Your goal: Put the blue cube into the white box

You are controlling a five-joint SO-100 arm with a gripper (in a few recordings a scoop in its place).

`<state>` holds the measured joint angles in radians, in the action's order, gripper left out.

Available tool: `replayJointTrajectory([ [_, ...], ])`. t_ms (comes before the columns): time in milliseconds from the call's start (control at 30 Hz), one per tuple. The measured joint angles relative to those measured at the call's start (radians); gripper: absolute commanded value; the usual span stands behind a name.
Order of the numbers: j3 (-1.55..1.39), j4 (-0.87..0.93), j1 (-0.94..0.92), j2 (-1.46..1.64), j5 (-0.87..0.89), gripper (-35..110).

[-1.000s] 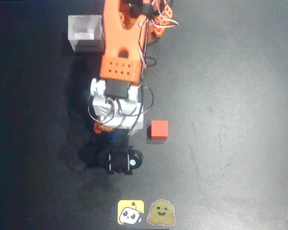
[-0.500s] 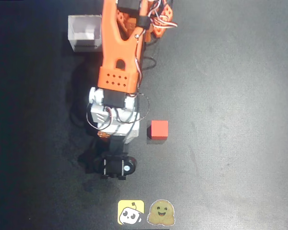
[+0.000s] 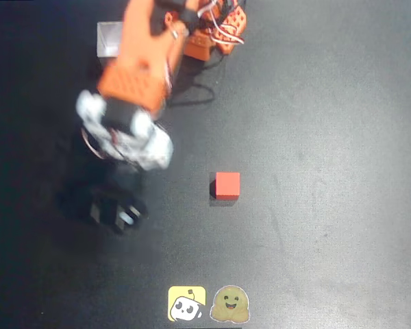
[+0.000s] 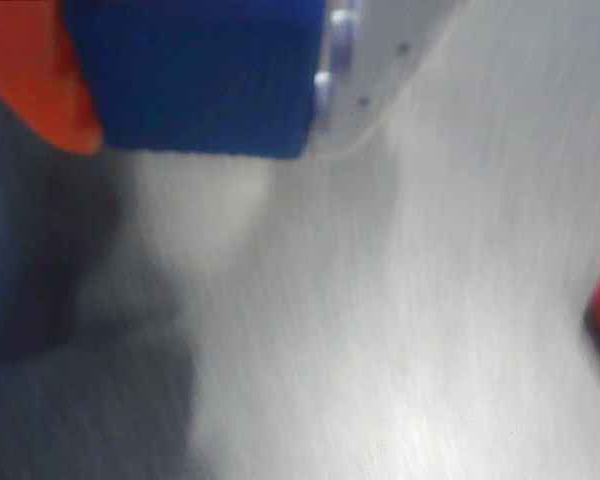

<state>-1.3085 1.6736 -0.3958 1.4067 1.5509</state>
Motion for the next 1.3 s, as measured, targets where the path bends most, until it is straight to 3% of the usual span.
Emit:
replayJointTrajectory([
  [367,-0.071,0.034,-0.342,0.152,-0.089,0],
  [667,-0.327,0.037,-0.629,0.311,-0.202,0],
  [933,-0.537,0.038,-0.735,0.463,-0.206,0],
  [1300,-0.595,0.035,-0.761,0.476,-0.216,0],
])
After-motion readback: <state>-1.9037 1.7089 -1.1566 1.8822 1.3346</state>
